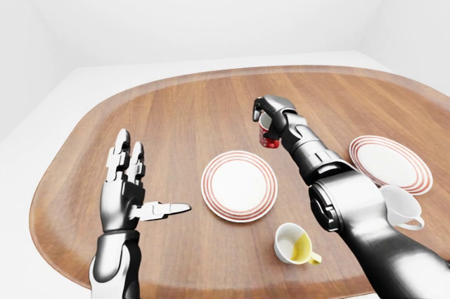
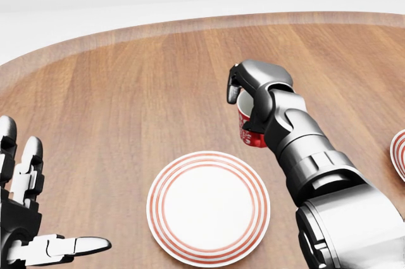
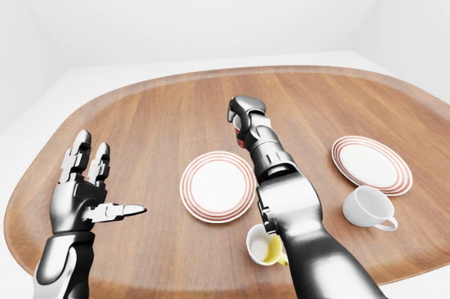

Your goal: Put the red mug on the left plate.

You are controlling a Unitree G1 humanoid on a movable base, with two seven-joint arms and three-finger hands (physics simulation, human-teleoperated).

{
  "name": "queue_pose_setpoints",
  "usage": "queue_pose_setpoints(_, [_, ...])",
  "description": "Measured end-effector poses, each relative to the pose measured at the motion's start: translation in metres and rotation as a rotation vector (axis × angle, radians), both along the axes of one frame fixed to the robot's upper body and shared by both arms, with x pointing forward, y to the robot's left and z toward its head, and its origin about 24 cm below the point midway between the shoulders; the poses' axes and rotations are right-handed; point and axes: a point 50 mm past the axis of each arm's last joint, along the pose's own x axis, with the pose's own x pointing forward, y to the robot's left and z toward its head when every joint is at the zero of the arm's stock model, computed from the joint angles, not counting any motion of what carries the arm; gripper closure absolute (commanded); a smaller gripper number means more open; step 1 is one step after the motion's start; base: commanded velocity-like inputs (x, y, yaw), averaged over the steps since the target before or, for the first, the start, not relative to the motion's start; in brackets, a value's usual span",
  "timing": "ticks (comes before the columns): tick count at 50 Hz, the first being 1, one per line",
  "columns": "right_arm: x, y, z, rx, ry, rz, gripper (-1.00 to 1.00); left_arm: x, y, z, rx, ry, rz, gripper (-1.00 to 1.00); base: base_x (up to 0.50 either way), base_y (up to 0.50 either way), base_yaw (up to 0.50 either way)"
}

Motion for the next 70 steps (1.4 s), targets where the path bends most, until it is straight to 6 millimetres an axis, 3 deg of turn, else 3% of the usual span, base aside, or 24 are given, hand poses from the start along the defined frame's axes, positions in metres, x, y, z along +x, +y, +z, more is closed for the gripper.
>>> queue_pose_setpoints(22, [-0.018,0.034,-0.046,0.100,0.037,0.068,1.00,0.000,0.004,-0.003,-0.003,0.001,0.014,-1.00,0.00,0.00,0.00])
queue_pose_setpoints(50, [-0.026,0.036,-0.063,0.117,0.048,0.037,1.00,0.001,0.005,-0.005,-0.007,0.000,0.013,-1.00,0.00,0.00,0.00])
queue_pose_setpoints(70, [-0.040,0.065,-0.082,0.131,0.110,0.099,1.00,0.002,0.008,-0.007,-0.016,0.001,0.021,-1.00,0.00,0.00,0.00])
